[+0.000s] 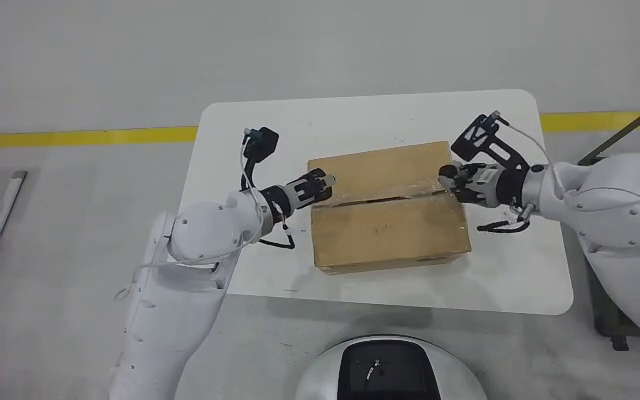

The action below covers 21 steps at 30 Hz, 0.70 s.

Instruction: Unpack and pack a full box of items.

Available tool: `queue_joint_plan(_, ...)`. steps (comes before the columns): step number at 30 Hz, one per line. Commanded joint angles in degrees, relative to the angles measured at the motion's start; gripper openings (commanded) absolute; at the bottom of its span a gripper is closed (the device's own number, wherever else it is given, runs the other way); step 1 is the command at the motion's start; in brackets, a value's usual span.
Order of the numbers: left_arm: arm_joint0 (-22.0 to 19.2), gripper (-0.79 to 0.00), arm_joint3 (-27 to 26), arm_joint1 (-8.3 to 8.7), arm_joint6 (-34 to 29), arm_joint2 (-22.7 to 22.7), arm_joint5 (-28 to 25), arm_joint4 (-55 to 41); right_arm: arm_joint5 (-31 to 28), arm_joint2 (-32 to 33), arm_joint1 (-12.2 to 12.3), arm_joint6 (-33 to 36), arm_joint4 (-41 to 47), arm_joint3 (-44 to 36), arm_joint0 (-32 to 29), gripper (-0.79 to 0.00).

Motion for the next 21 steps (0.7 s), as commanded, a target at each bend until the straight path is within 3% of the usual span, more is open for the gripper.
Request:
queue_joint_plan(1, -0.3, -0.65, 0.2, -0.08, 0.2, 0.4, 0.0, -0.2, -3.5, -0.2, 0.2, -0.3, -0.2, -0.2, 0.0, -0.785)
queue_joint_plan(4, -0.7, -0.634, 0.6, -0.16, 0.1, 0.9, -0.1, -0.2, -6.6, -0.7, 0.5, 1.7, -2.8, -0.7, 0.6, -0.785)
queue_joint_plan(16, -1.8, -0.603, 1.5, -0.27, -0.1, 1.7, -0.3, -0.2, -7.9, -2.9, 1.2, 6.5, -9.4, 1.1, 3.7, -0.785)
queue_joint_plan(19, -2.0, -0.619, 1.7, -0.28, -0.2, 1.9, -0.3, -0.2, -8.6, -3.7, 1.3, 7.3, -10.5, 1.2, 5.0, -0.785)
queue_joint_plan(21, -2.2, -0.68, 1.8, -0.33, -0.1, 2.0, -0.4, -0.6, -8.8, -4.6, 1.3, 7.8, -10.9, 1.3, 5.9, -0.785)
